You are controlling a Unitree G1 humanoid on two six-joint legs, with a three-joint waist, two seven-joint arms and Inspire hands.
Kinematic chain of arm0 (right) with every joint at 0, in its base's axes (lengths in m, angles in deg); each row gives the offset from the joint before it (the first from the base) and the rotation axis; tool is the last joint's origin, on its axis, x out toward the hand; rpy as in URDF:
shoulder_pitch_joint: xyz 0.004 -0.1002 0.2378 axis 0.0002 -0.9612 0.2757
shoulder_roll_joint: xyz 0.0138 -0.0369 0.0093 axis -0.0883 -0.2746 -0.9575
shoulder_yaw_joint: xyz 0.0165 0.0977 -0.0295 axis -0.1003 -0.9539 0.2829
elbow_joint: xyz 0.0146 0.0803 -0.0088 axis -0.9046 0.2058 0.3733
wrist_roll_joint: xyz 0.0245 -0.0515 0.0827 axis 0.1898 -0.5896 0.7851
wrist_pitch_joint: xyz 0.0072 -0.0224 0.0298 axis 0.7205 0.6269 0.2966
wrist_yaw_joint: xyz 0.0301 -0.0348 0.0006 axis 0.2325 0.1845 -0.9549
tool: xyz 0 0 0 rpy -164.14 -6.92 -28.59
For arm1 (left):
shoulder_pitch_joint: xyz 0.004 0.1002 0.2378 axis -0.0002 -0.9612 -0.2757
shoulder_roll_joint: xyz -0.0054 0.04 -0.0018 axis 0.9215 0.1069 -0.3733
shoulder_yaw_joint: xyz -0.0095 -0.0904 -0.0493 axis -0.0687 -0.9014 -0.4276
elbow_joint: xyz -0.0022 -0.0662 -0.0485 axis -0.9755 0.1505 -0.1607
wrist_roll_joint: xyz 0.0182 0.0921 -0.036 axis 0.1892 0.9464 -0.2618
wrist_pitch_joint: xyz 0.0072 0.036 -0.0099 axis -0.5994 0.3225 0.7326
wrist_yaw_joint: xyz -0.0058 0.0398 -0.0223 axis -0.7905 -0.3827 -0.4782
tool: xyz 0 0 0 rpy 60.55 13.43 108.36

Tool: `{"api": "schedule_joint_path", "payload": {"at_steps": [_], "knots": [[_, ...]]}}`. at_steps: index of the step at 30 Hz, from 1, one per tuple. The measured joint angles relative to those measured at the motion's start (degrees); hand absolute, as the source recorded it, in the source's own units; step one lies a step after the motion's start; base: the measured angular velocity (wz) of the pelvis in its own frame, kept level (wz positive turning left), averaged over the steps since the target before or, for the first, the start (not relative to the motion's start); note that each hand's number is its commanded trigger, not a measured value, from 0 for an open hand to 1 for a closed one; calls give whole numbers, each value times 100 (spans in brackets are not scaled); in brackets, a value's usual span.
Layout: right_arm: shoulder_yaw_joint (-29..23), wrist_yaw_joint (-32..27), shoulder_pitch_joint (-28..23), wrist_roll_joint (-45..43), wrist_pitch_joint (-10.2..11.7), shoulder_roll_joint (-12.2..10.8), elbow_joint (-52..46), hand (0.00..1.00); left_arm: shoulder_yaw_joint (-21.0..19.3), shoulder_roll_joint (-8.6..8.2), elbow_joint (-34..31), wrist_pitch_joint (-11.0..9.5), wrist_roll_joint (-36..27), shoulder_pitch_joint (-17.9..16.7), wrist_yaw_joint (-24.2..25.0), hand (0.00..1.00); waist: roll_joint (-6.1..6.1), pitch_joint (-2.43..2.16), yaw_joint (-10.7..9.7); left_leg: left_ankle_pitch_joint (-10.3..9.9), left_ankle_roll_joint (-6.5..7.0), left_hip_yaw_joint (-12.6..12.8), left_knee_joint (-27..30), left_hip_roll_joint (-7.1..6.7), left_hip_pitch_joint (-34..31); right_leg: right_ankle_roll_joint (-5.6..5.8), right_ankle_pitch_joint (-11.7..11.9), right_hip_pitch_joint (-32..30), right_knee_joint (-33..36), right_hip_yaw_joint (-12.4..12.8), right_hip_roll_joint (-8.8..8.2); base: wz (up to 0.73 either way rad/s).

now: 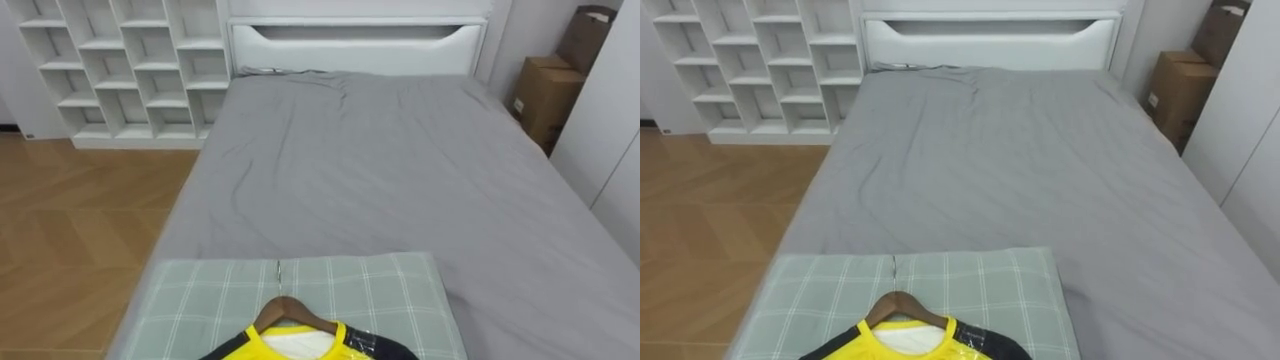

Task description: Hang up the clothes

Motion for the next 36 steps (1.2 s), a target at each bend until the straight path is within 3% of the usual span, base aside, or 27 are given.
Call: {"api": "schedule_joint_path", "payload": {"at_steps": [13,23,31,36], "knots": [[2,-184,2,182,216,27,-18,0,-154,8,-401,-458,-130,49,-1487,0,26,-17,-39,2,0,-97,-39,-17,-11,1,3,33,-62,-118,-13,3],[-12,-244,31,106,525,29,-6,0,-151,30,-1071,-1039,37,-38,-2574,0,2,-23,-171,5,-1,-124,-73,-21,53,0,5,94,-103,-136,-11,0],[5,-245,28,161,522,45,-22,0,130,53,-1391,-1058,1073,34,-3064,0,27,-43,-203,5,-1,-146,-45,-22,1,-1,7,46,-82,-144,-14,0],[6,-240,35,212,534,57,-12,0,334,236,-2030,-1077,1525,24,-3299,0,29,-39,-232,6,-1,-157,-31,-27,-3,-1,7,52,-82,-155,-22,1]]}}
